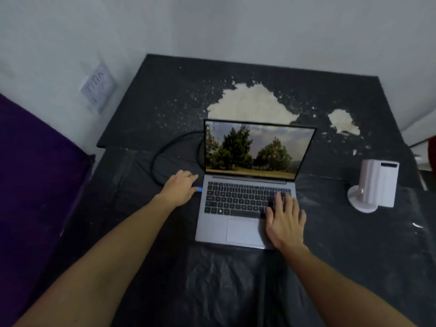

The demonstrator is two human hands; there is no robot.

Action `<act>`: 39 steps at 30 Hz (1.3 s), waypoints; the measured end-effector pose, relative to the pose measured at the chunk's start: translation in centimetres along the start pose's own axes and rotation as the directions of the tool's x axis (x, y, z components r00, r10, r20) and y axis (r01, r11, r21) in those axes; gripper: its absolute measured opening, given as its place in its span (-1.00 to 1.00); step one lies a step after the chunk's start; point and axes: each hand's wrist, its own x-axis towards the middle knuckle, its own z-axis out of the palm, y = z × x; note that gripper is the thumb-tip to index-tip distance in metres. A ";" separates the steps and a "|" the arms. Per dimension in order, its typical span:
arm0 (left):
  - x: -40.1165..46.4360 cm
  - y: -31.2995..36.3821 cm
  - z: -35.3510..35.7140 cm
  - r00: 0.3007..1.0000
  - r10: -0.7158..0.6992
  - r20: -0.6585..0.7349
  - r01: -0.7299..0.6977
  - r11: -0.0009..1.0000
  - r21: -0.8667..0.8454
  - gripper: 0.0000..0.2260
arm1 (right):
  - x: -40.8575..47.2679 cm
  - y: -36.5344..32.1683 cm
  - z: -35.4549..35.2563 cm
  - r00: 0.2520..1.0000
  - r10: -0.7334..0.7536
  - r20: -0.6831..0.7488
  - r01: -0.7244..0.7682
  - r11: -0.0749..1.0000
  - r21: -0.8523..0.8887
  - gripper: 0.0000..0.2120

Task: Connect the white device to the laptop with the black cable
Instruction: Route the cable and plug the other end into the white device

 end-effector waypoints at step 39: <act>22.6 -5.8 -6.4 0.999 -0.022 0.025 0.026 0.977 -0.210 -0.87 | 26.1 -20.8 -15.0 0.835 -0.544 -0.077 0.543 0.839 -0.046 -0.68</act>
